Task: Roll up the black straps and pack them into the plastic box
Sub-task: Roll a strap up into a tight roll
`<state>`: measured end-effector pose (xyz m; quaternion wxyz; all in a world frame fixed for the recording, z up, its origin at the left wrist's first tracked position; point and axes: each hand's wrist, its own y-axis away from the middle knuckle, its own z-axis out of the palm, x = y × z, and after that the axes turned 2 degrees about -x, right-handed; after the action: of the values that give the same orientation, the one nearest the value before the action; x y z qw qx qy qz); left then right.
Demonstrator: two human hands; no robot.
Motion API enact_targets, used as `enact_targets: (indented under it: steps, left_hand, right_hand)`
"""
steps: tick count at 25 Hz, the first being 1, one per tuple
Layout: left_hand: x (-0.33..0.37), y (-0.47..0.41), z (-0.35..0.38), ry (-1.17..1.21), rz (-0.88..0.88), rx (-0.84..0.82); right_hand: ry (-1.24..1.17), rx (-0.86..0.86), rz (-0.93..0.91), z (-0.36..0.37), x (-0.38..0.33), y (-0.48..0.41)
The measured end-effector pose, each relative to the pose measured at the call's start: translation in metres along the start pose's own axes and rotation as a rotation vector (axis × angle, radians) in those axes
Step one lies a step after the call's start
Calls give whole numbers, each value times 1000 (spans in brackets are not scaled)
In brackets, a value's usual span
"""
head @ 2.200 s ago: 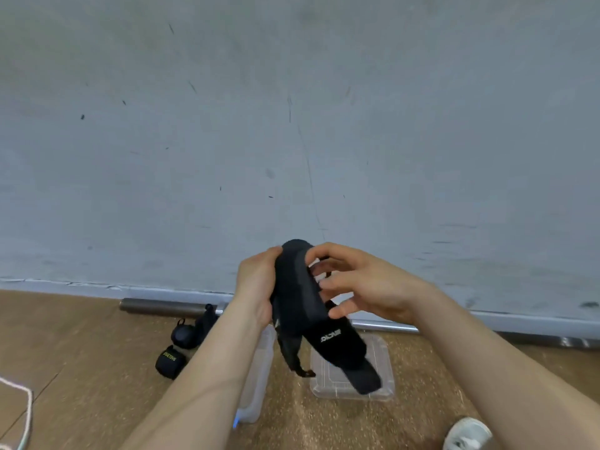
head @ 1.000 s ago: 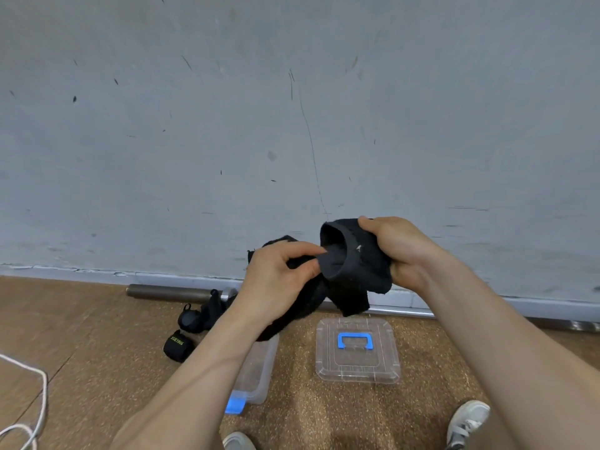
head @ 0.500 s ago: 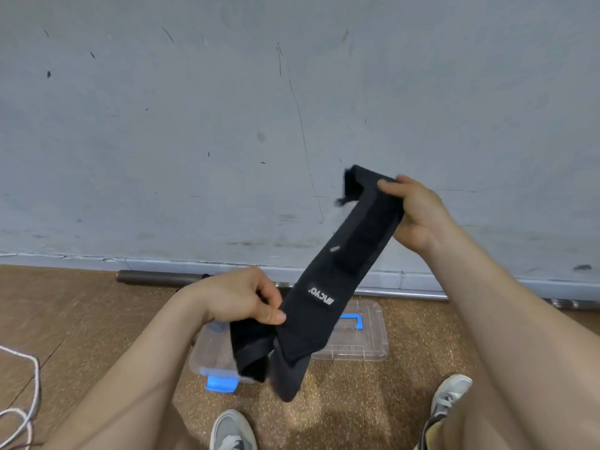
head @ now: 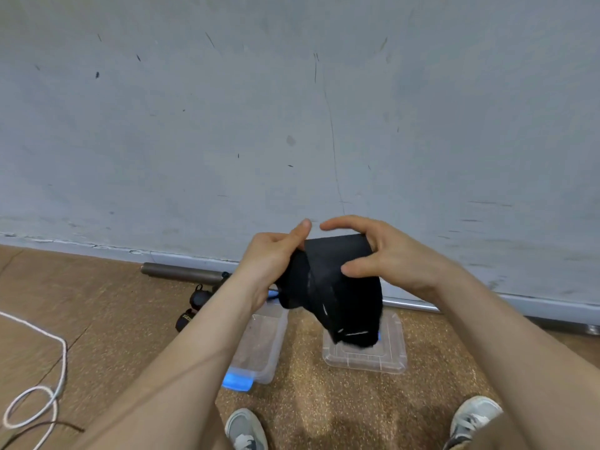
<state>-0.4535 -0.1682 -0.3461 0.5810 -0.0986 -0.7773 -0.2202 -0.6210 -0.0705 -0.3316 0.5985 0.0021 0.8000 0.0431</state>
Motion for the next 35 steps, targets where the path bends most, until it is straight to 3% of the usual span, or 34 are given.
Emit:
enact_targets:
  steps: [4, 6, 9, 13, 16, 21, 23, 25, 28, 30, 35]
  left_hand:
    - [-1, -1, 2, -35, -105, -169]
    - [-1, 1, 5, 79, -109, -196]
    - [2, 5, 10, 184, -6, -193]
    - [5, 10, 4, 77, 72, -382]
    - [2, 11, -1, -131, 81, -511]
    - [-3, 10, -10, -207, 79, -398]
    - [1, 14, -7, 20, 109, -311]
    - [3, 9, -4, 325, 103, -106]
    - [2, -7, -11, 577, -2, 149]
    - [-1, -13, -13, 670, -71, 207]
    - [0, -17, -10, 776, -114, 285]
  right_hand:
    - [-193, 176, -22, 2, 4, -7]
    - [-238, 248, 4, 6, 5, -11]
    - [-343, 262, 179, 1, 10, -18]
    - [-489, 266, 396, -7, 21, -25]
    - [-530, 476, 301, -6, 30, -33]
    - [-389, 688, 41, -18, 21, -32]
    - [-477, 610, 77, -16, 13, -26]
    - [-540, 342, 198, -11, 7, -16]
    - [-343, 37, 220, -3, 14, -6]
    - [-248, -18, 208, 3, 21, -6]
    - [-424, -132, 152, 0, 20, -3]
